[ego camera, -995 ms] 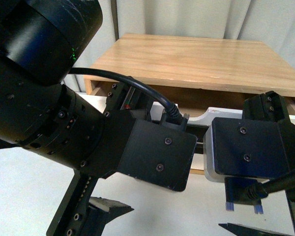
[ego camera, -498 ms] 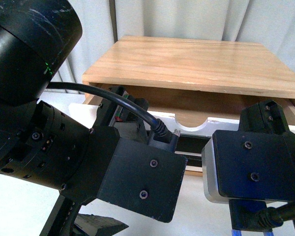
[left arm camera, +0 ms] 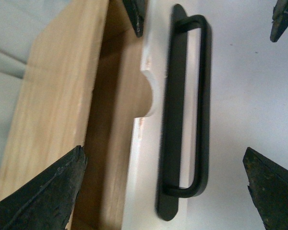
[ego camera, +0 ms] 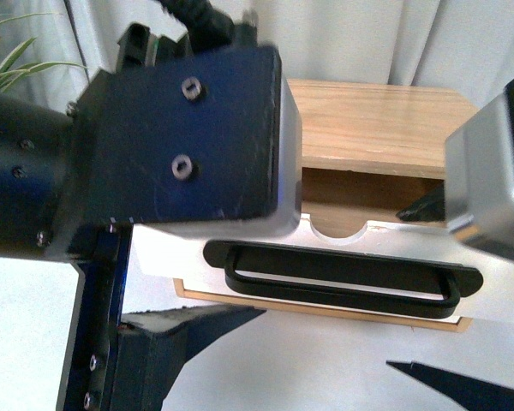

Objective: Pull drawer

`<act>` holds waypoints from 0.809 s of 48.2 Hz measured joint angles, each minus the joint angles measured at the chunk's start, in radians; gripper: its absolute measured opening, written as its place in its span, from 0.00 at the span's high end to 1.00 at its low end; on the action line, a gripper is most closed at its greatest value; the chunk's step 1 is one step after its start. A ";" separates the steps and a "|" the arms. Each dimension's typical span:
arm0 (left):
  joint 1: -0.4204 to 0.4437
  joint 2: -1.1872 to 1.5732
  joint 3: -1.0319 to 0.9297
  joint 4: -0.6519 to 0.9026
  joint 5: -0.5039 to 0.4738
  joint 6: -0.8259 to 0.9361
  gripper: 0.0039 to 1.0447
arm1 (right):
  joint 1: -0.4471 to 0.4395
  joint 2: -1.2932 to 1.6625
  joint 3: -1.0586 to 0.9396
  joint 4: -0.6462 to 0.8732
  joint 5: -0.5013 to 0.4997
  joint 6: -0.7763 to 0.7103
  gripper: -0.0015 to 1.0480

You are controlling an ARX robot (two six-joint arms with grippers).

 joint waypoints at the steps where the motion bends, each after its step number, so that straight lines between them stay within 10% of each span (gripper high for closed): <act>1: 0.006 -0.007 -0.009 0.026 -0.002 -0.015 0.05 | -0.004 -0.006 -0.005 0.020 0.000 0.012 0.09; 17: 0.123 -0.249 -0.253 0.468 -0.193 -0.519 0.05 | -0.171 -0.183 -0.201 0.458 0.077 0.368 0.09; 39: 0.336 -0.875 -0.486 0.154 -0.414 -1.079 0.05 | -0.315 -0.808 -0.402 0.273 0.220 0.740 0.09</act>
